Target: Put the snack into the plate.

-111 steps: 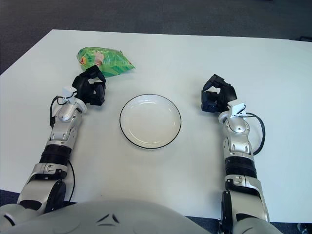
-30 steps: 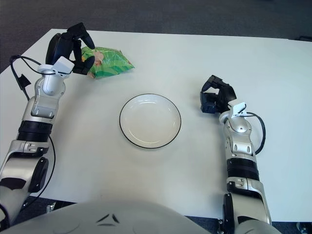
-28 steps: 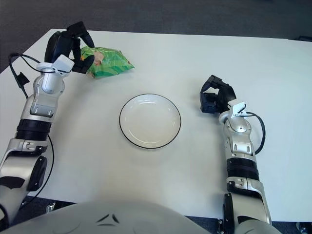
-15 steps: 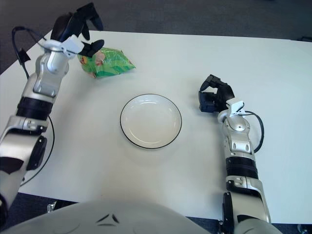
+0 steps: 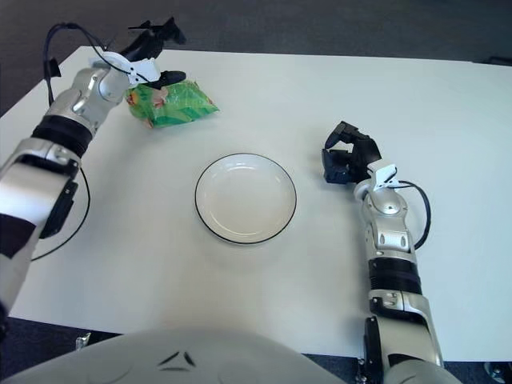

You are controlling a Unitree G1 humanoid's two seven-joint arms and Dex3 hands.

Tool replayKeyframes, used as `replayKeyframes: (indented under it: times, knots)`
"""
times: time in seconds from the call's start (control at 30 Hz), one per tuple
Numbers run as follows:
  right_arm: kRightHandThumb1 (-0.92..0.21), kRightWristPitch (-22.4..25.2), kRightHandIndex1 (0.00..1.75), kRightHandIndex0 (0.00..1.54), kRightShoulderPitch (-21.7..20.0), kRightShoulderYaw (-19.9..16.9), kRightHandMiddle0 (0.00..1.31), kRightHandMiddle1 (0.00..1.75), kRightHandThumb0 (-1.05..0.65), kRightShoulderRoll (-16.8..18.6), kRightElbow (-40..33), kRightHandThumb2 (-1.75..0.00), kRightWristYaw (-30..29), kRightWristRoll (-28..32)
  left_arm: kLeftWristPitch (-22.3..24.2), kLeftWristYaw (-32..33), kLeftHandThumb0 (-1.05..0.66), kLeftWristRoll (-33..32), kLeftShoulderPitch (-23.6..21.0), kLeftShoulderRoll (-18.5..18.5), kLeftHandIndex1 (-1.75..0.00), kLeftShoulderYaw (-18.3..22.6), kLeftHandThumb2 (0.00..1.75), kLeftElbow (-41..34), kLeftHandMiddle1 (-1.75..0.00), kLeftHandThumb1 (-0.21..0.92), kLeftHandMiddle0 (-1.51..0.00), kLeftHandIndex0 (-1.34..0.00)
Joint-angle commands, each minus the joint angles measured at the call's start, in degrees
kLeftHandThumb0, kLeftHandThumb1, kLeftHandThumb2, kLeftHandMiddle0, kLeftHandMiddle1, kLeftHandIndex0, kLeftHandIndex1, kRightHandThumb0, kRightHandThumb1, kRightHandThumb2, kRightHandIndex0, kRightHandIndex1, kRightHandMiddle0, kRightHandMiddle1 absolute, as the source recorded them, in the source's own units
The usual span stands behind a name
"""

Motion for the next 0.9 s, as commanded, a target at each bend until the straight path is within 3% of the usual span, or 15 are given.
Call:
replayKeyframes:
  times: [0.0, 0.13, 0.43, 0.87]
  knots:
    - [-0.36, 2.41, 1.75, 1.26, 2.68, 1.15, 0.58, 1.75, -0.47, 0.86, -1.42, -1.27, 1.19, -0.04, -0.13, 0.98, -1.03, 2.16, -5.10, 0.20, -0.59, -2.81, 0.69, 4.91, -0.27, 0.92, 0.00, 0.00]
    - [-0.36, 2.58, 1.75, 1.26, 2.95, 1.20, 0.58, 1.75, -0.47, 0.85, -1.81, -1.27, 1.76, 0.30, -1.10, 0.61, -1.04, 2.66, -6.26, -0.24, -0.51, -4.55, 0.74, 6.98, -0.20, 0.92, 0.00, 0.00]
    - [-0.37, 2.50, 1.75, 1.26, 4.79, 1.30, 0.58, 1.75, -0.47, 1.38, -4.29, -1.26, 1.76, 0.21, 0.56, -8.98, -1.05, 0.89, -7.73, -1.31, -0.25, -5.50, 0.85, 9.64, -0.03, 0.92, 0.00, 0.00]
    - [-0.37, 4.54, 1.75, 1.26, 6.05, 1.54, 0.57, 1.75, -0.47, 1.42, -7.55, -1.26, 1.89, 0.19, 6.98, -16.19, -1.05, 2.34, -7.41, -2.47, -0.02, -8.83, 0.92, 12.13, 0.00, 0.92, 0.00, 0.00]
